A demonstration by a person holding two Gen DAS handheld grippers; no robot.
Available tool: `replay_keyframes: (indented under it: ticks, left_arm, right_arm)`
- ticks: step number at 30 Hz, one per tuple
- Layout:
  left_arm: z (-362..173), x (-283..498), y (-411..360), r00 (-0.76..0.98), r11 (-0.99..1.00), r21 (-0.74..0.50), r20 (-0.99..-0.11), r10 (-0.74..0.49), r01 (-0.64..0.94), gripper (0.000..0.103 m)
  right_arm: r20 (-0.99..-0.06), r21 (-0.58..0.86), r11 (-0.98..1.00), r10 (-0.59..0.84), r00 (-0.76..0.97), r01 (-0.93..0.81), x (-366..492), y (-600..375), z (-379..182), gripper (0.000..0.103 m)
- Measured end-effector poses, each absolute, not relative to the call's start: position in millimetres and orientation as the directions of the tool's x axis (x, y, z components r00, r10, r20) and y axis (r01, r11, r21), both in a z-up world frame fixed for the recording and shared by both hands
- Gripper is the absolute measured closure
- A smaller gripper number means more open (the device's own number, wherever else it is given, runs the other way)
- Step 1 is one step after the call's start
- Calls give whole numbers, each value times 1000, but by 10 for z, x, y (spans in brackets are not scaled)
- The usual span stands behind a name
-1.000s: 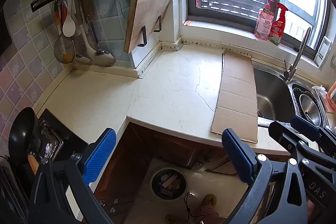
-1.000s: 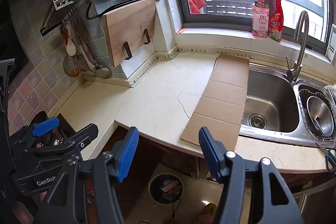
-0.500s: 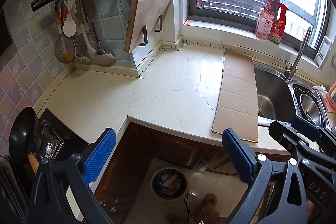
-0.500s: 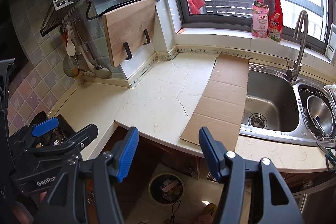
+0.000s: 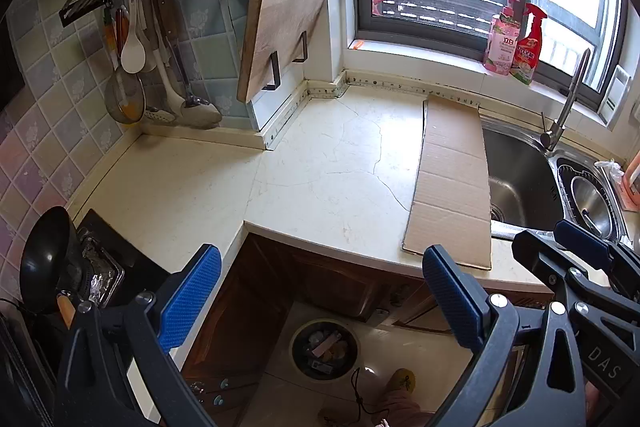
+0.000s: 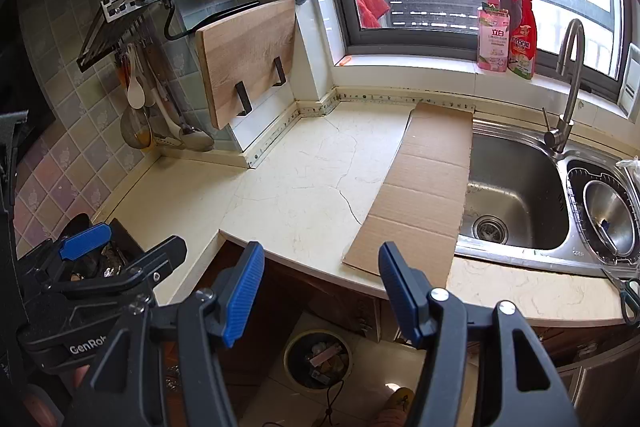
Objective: Collect trash
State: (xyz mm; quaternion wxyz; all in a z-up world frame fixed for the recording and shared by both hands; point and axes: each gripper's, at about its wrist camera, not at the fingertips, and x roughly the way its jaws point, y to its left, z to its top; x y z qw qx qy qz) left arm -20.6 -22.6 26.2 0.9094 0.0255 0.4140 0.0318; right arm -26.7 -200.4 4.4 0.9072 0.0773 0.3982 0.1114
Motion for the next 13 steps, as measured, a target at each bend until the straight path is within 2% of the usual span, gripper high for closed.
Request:
replay_keyframes:
  ticks: [13]
  left_arm:
    - [247, -218, -201, 647, 996, 80, -758, 82, -32, 3]
  right_arm:
    - [-714, 229, 965, 257, 652, -129, -337, -1910, 41, 43]
